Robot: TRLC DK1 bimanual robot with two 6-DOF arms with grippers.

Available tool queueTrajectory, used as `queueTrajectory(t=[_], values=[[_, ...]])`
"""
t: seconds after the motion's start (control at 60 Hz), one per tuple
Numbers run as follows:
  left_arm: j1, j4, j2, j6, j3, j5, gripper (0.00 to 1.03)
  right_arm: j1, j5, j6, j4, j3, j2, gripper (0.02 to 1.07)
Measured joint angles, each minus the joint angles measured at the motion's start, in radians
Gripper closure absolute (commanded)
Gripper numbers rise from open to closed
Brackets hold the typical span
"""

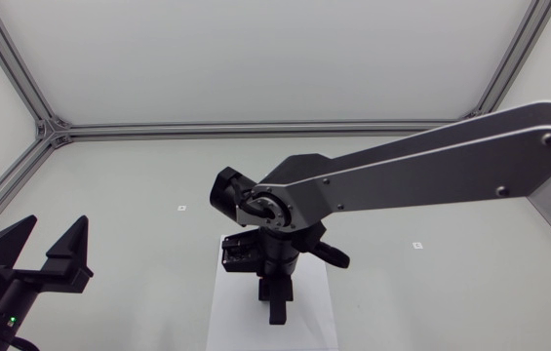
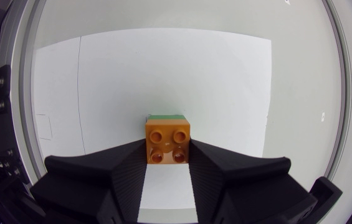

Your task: Pick up the orange 2x2 brick with the right arm and stack it on top of the green 2x2 brick in the center

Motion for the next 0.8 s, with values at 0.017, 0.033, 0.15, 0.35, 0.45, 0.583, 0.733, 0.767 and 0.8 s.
queueTrajectory(t=[0.017,0.033,0.15,0.35,0.45,0.583,0.733,0.767,0.8], values=[[0.0,0.0,0.0,0.0,0.0,0.0,0.04,0.0,0.0,0.0,0.0,-0.001,0.0,0.89],[0.0,0.0,0.0,0.0,0.0,0.0,0.04,0.0,0.0,0.0,0.0,-0.002,0.0,0.89],[0.0,0.0,0.0,0.0,0.0,0.0,0.04,0.001,0.0,0.0,0.0,-0.002,-0.002,0.89],[0.0,0.0,0.0,0.0,0.0,0.0,0.04,0.012,0.0,0.0,0.0,-0.002,-0.002,0.89],[0.0,0.0,0.0,0.0,0.0,0.0,0.04,0.014,0.0,0.0,0.0,-0.002,-0.002,0.89],[0.0,0.0,0.0,0.0,0.0,0.0,0.04,0.014,0.0,0.0,0.0,-0.002,-0.002,0.89],[0.0,0.0,0.0,0.0,0.0,0.0,0.04,0.013,0.0,0.0,0.0,-0.002,-0.002,0.89],[0.0,0.0,0.0,0.0,0.0,0.0,0.04,0.013,0.0,0.0,0.0,-0.002,-0.002,0.89],[0.0,0.0,0.0,0.0,0.0,0.0,0.04,0.013,0.0,0.0,0.0,-0.002,-0.002,0.89]])
